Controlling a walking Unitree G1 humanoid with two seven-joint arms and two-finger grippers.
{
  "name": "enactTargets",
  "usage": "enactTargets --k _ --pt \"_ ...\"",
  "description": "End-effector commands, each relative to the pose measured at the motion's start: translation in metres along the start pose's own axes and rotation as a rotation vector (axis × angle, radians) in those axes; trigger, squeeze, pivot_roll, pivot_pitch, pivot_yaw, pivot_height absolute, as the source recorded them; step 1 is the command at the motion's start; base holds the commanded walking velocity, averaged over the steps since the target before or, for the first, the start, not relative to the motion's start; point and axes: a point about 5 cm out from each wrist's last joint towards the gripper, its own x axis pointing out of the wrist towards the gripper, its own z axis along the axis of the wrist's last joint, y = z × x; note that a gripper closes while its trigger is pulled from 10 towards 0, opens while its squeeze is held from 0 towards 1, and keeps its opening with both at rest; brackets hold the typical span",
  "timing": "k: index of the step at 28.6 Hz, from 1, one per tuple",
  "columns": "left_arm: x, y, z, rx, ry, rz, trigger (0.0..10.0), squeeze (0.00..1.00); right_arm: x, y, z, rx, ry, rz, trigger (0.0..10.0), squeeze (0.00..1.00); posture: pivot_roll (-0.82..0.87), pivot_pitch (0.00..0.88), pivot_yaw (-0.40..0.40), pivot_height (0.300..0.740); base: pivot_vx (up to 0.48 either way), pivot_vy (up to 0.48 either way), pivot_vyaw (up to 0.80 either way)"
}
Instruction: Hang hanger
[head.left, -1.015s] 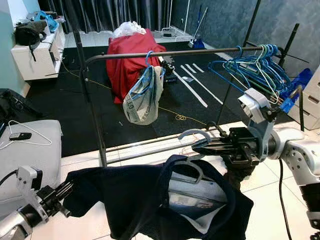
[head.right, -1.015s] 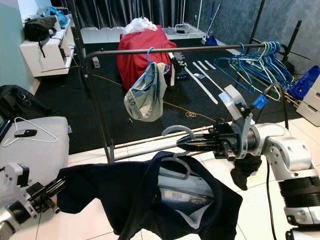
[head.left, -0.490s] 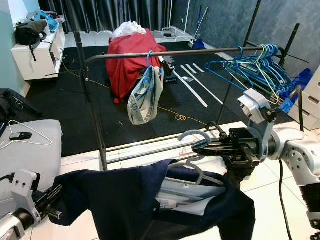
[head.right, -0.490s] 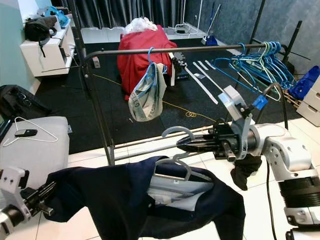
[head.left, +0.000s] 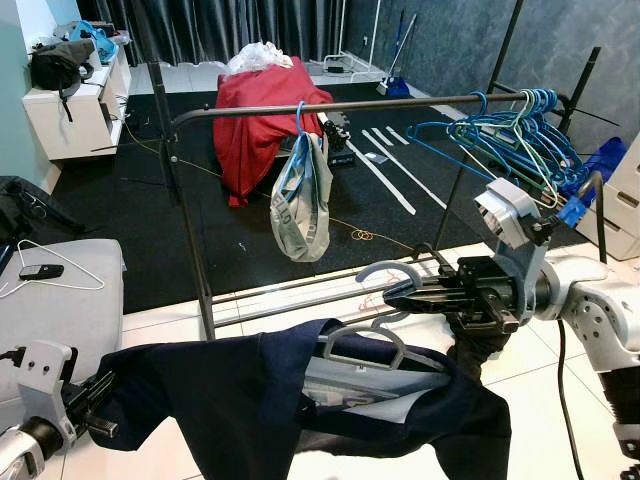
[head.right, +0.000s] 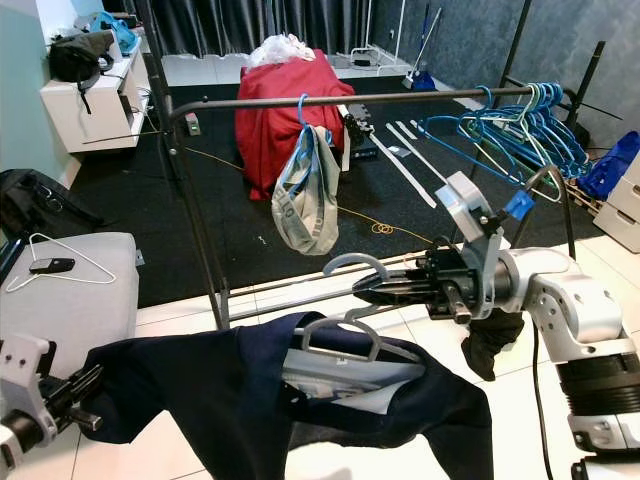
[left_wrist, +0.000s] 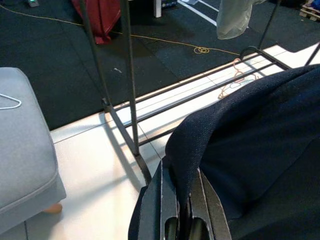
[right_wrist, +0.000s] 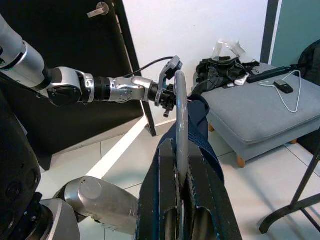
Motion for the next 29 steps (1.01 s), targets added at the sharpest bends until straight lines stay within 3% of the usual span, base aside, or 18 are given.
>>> enactTargets --k 1,8,9,10,12,14,17,18,25,26,27,28,29 --pt "-0.009 0.013 -0.005 0.019 0.048 0.057 0.0 0.0 -0.003 0.003 0.005 -0.018 -0.007 0.013 0.0 0.0 -0.1 0.052 -0.04 0.74 0.0 0.0 0.0" --pt "-0.009 0.012 -0.005 0.029 0.027 0.051 0.0 0.0 -0.003 0.003 0.005 -0.018 -0.007 0.012 0.0 0.0 -0.1 0.052 -0.041 0.74 0.0 0.0 0.0" --pt "-0.006 0.005 0.0 0.008 -0.016 0.001 10.0 0.36 -0.003 0.003 0.005 -0.018 -0.009 0.013 0.0 0.0 -0.1 0.056 -0.04 0.74 0.0 0.0 0.0" --pt "-0.003 -0.003 0.003 -0.023 -0.048 -0.054 10.0 1.0 -0.002 0.003 0.004 -0.018 -0.01 0.013 0.0 0.0 -0.1 0.058 -0.039 0.74 0.0 0.0 0.0" --pt "-0.003 -0.003 0.003 -0.023 -0.048 -0.054 10.0 1.0 -0.002 0.003 0.004 -0.018 -0.01 0.013 0.0 0.0 -0.1 0.058 -0.039 0.74 0.0 0.0 0.0" --pt "0.0 -0.011 0.007 -0.044 -0.084 -0.12 10.0 1.0 -0.001 0.004 0.004 -0.017 -0.014 0.013 0.0 0.0 -0.09 0.056 -0.04 0.74 0.0 0.0 0.0" --pt "0.002 -0.011 0.009 -0.031 -0.088 -0.111 10.0 1.0 -0.001 0.003 0.004 -0.017 -0.015 0.013 0.0 0.0 -0.09 0.057 -0.04 0.74 0.0 0.0 0.0" --pt "0.003 -0.007 0.012 -0.007 -0.096 -0.084 10.0 0.0 0.0 0.002 0.004 -0.019 -0.014 0.012 0.0 0.0 -0.09 0.056 -0.04 0.74 0.0 0.0 0.0" --pt "0.003 0.013 0.016 0.03 -0.073 0.046 10.0 0.0 -0.001 -0.001 -0.002 -0.005 0.029 -0.029 0.0 0.0 -0.09 0.048 -0.04 0.74 0.0 0.0 0.0" --pt "0.002 0.021 0.017 0.053 -0.046 0.086 10.0 0.0 -0.001 -0.005 -0.004 -0.012 0.049 -0.074 2.4 0.0 -0.09 0.046 -0.034 0.74 0.0 0.0 0.0" --pt "0.002 0.021 0.017 0.053 -0.046 0.086 10.0 0.0 -0.001 -0.005 -0.004 -0.012 0.049 -0.074 2.4 0.0 -0.09 0.046 -0.034 0.74 0.0 0.0 0.0" --pt "0.001 0.027 0.017 0.078 -0.024 0.123 10.0 0.0 -0.002 -0.008 -0.007 -0.015 0.06 -0.122 1.8 0.0 -0.09 0.044 -0.033 0.74 0.0 0.0 0.0" --pt "0.0 0.033 0.02 0.091 -0.012 0.16 10.0 0.0 -0.002 -0.011 -0.011 -0.012 0.06 -0.182 0.0 0.0 -0.09 0.038 -0.034 0.74 0.0 0.0 0.0"
